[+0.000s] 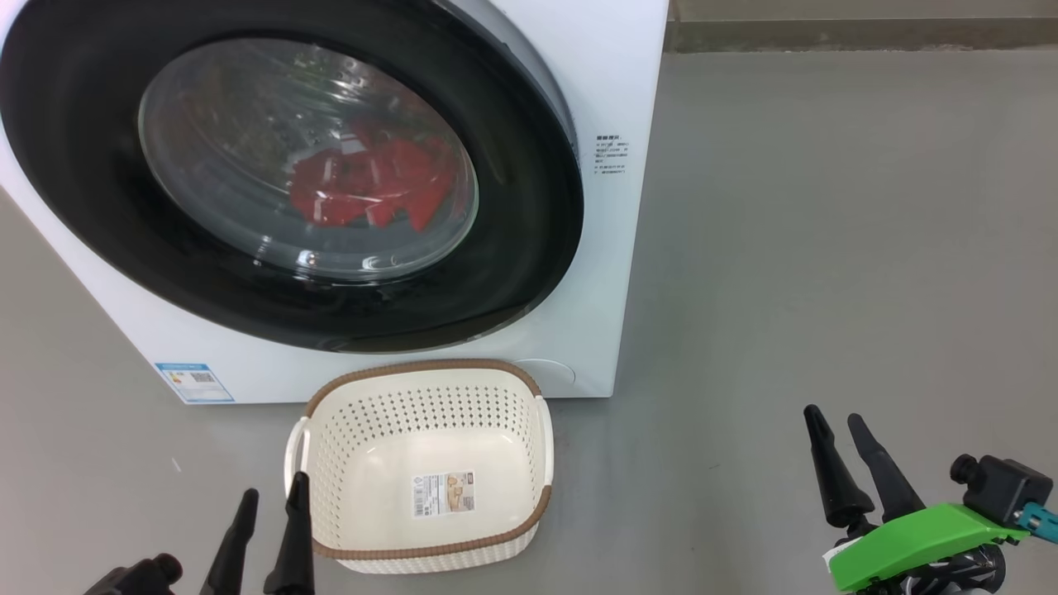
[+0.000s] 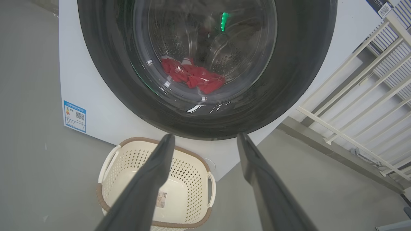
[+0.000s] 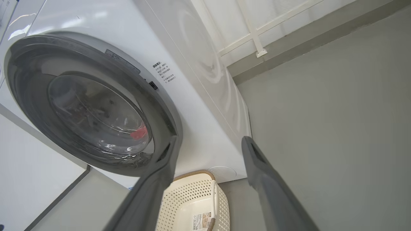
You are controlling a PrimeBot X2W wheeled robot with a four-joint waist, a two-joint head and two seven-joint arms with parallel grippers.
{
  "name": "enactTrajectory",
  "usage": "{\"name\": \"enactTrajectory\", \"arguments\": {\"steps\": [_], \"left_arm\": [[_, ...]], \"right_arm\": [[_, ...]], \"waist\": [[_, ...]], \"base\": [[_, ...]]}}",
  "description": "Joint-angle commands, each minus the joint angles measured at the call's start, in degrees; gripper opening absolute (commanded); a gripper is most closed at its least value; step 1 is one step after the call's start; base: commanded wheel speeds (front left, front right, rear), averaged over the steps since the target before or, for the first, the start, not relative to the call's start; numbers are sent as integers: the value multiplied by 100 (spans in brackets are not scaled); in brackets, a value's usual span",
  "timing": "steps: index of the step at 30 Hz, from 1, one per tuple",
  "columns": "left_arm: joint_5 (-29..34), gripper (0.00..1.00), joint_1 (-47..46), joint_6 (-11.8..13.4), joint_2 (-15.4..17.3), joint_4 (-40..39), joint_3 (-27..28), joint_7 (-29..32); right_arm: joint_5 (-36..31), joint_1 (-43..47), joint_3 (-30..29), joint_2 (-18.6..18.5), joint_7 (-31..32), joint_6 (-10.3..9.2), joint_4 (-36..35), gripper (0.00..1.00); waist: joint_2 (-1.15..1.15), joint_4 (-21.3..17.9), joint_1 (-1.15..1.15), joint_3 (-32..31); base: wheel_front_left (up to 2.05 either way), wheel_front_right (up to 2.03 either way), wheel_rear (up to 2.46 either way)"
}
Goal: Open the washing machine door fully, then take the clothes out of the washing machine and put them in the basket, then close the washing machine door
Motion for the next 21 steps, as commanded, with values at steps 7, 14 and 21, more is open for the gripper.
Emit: {"name": "enactTrajectory", "arguments": {"steps": [7, 14, 21], "left_arm": [[606, 100, -4, 44, 81, -234, 89, -193], [1070, 100, 58, 67, 85, -290, 66, -312], [1536, 100, 98, 77, 90, -333, 42, -431]], "right_arm": [[-573, -14, 168, -118, -194, 3, -189, 100], [-1020, 41, 211, -155, -312, 3, -184, 100], [-1412, 95, 202, -152, -430, 4, -150, 100]], "waist": [[0, 11, 0, -4], [0, 11, 0, -16], [0, 2, 0, 16]], "base": [[0, 0, 0], [0, 0, 0], [0, 0, 0]]}}
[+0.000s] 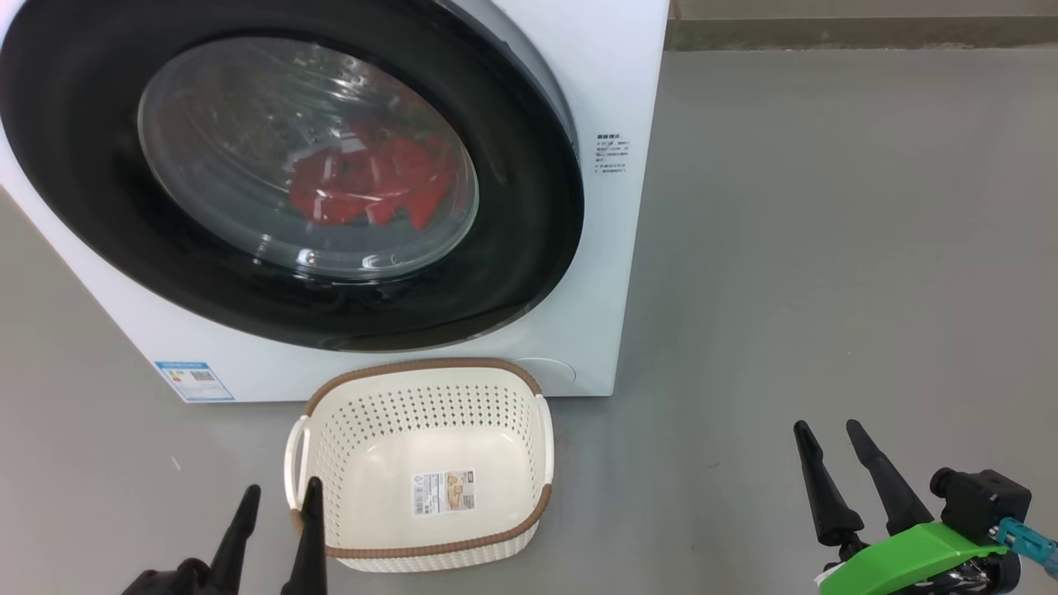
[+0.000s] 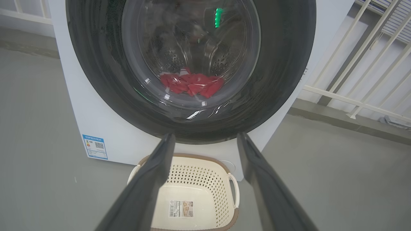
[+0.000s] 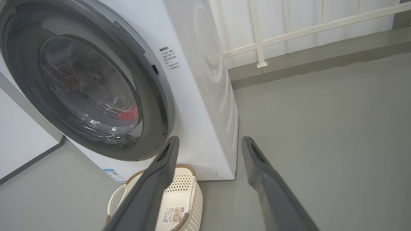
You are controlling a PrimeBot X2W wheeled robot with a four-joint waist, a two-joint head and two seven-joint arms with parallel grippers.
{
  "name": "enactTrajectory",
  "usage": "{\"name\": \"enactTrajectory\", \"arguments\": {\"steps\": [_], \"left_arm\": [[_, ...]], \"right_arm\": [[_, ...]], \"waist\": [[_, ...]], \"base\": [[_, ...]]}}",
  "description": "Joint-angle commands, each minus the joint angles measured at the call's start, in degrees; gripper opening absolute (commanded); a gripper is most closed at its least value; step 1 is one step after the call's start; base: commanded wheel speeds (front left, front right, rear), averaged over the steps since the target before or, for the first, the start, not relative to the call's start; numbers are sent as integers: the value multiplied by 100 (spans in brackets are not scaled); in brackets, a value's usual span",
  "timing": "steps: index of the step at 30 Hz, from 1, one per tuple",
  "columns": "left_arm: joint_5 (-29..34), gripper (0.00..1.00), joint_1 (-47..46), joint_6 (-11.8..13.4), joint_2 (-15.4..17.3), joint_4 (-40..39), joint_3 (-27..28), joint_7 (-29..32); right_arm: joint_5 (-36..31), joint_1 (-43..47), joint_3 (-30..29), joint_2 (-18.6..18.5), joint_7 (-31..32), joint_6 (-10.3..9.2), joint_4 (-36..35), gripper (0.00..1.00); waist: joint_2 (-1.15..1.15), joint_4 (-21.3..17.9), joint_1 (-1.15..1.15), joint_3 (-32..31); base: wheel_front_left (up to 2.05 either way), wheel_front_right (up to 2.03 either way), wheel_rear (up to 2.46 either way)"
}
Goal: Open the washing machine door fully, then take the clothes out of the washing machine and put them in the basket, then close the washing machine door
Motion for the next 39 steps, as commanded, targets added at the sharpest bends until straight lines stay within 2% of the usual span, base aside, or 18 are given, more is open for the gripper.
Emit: {"name": "enactTrajectory", "arguments": {"steps": [1, 22, 39], "left_arm": [[195, 100, -29, 23, 81, -193, 129, -99], [1544, 100, 70, 26, 96, -260, 52, -473], [1296, 100, 34, -183, 96, -97, 28, -474]], "right_arm": [[-162, -34, 102, -93, -94, 4, -128, 100], [-1385, 114, -81, -95, -464, 5, -121, 100], [-1211, 215, -294, 22, -465, 5, -155, 100]], "waist": [[0, 1, 0, 15], [0, 28, 0, 109], [0, -3, 0, 144]], "base": [[0, 0, 0], [0, 0, 0], [0, 0, 0]]}}
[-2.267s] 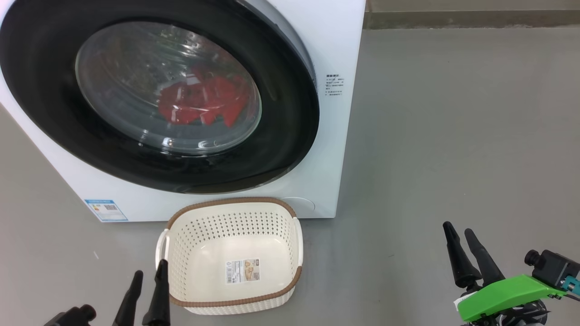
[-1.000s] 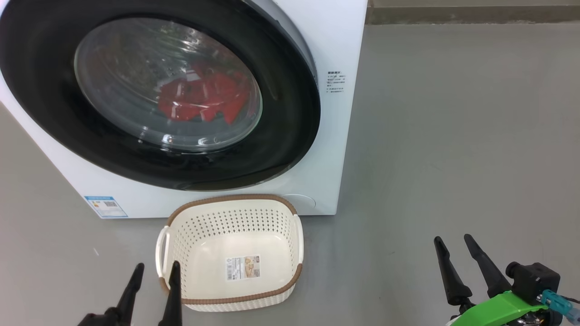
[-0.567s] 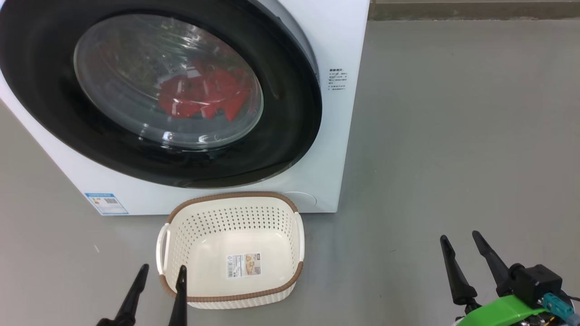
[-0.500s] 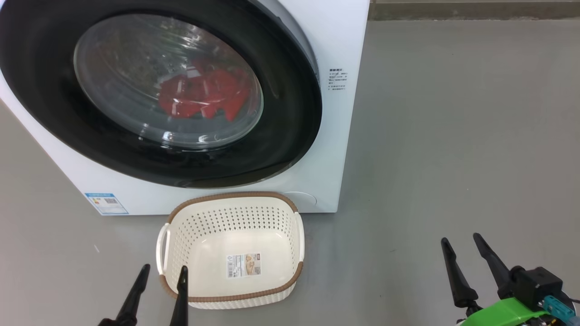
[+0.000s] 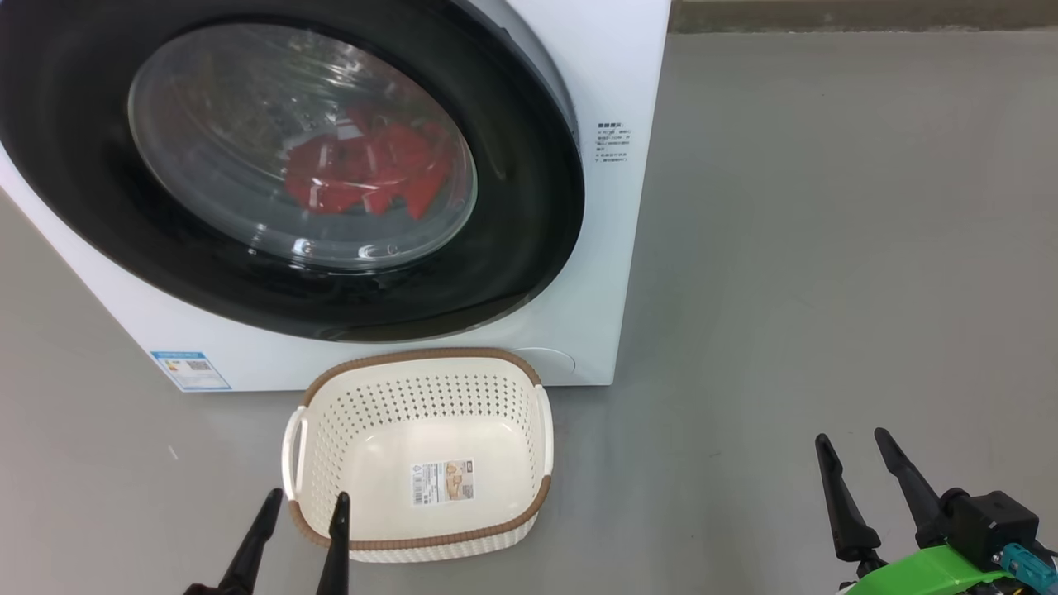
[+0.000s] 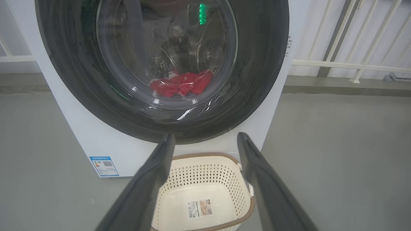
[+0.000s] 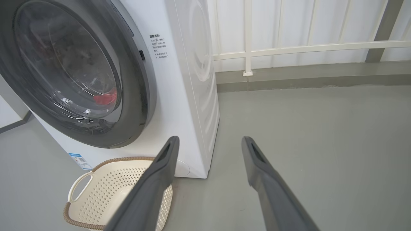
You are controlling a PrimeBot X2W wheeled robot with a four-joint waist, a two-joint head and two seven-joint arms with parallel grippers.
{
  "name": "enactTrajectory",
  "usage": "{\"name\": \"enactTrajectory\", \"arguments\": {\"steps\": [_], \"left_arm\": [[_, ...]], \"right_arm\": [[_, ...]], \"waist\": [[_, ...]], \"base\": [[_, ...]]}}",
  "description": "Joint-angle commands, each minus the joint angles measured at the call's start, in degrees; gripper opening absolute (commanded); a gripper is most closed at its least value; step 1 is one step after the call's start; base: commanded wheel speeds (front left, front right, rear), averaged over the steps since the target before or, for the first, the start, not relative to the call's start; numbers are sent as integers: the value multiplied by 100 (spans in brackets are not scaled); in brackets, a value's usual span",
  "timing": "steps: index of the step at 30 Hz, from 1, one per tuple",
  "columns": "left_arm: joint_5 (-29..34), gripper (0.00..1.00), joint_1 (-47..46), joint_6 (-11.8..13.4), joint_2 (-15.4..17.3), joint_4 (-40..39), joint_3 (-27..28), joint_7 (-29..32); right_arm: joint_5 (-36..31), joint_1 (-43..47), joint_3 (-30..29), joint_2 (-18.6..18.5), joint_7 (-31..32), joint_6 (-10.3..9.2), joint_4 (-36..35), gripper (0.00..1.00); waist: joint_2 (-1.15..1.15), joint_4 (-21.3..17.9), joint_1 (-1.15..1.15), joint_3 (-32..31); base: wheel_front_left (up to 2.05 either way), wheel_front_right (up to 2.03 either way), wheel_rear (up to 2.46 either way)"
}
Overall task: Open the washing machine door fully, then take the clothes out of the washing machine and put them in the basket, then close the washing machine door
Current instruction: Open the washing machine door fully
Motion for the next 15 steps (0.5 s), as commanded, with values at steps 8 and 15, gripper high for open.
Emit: {"name": "enactTrajectory", "arguments": {"steps": [8, 15], "left_arm": [[-56, 100, -134, -79, 62, -132, 148, -69], [-109, 100, -279, -105, 62, -165, 62, -69]], "right_arm": [[562, -127, 108, 17, -69, 3, -249, 0], [1193, -774, 253, 91, -69, 3, -293, 0]], "waist": [[0, 10, 0, 39], [0, 104, 0, 193]], "base": [[0, 0, 0], [0, 0, 0]]}}
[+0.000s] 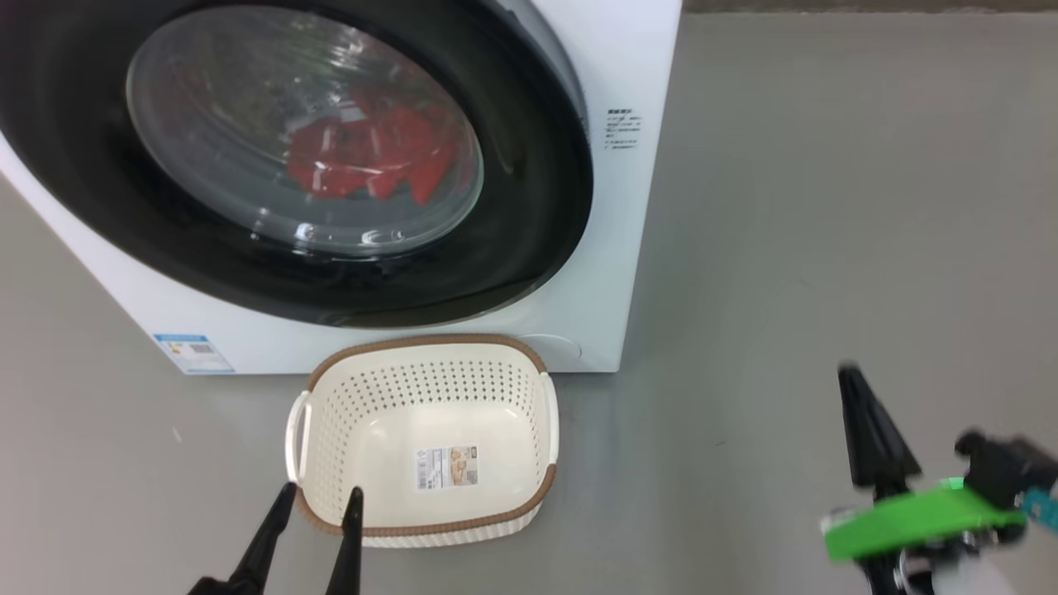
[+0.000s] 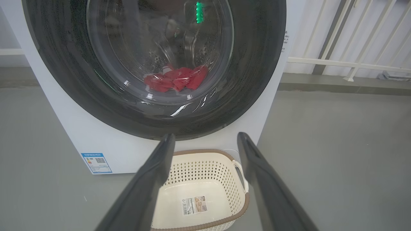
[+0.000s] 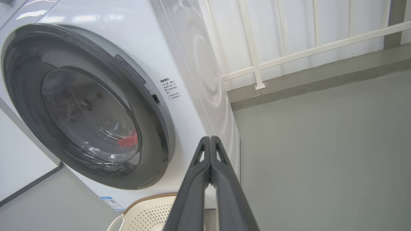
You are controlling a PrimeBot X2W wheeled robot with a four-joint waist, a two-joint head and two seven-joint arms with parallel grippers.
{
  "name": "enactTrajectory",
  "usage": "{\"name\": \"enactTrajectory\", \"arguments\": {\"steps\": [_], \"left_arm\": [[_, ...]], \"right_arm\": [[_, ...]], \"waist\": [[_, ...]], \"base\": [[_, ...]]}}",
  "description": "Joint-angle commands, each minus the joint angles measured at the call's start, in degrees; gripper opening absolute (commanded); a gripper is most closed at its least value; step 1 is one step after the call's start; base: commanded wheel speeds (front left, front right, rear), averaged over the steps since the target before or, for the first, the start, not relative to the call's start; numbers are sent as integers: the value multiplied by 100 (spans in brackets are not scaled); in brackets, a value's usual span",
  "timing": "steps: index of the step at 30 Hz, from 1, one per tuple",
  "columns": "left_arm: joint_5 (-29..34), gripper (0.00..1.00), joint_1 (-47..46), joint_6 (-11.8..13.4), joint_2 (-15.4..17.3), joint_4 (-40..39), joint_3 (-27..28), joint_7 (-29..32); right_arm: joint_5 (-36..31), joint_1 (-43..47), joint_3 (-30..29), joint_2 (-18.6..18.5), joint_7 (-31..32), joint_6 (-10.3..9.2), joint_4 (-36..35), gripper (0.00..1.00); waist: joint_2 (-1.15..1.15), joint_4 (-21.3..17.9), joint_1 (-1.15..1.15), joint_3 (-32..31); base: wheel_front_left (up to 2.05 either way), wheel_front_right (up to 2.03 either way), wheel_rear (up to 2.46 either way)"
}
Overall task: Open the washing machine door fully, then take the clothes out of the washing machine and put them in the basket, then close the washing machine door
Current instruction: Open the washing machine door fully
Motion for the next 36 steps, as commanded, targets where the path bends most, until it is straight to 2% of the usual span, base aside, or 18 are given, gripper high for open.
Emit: {"name": "enactTrajectory", "arguments": {"steps": [1, 6, 10, 17, 24, 28, 36], "left_arm": [[-60, 100, -269, -11, 60, -166, 124, -69], [-116, 100, -386, -18, 60, -163, 1, -69], [-152, 100, -496, -25, 60, -144, -121, -69], [-211, 100, -711, -34, 60, -123, -291, -69], [-312, 100, -929, -41, 60, -92, -443, -69], [-377, 100, -1061, -45, 60, -87, -520, -69], [-490, 100, -1294, -53, 60, -57, -628, -69]], "right_arm": [[237, -462, 195, -20, -69, 3, -158, 0], [871, -1219, 335, 20, -69, 3, -91, 0], [1117, -1863, 505, 12, -69, 3, 2, 0], [1420, -2817, 790, -163, -69, 3, 187, 0], [2161, -3786, 1197, -429, -69, 3, 636, 0], [3064, -4204, 1579, -645, 108, 3, 888, 0], [4934, -4922, 1900, -1225, 1477, 3, 985, 0]], "waist": [[0, 75, 0, 79], [0, 218, 0, 219], [0, 375, 0, 353], [0, 615, 0, 625], [0, 852, 0, 933], [0, 999, 0, 1113], [0, 1209, 0, 1483]], "base": [[0, 0, 0], [0, 0, 0], [0, 0, 0], [0, 0, 0], [0, 0, 0], [0, 0, 0], [0, 0, 0]]}}
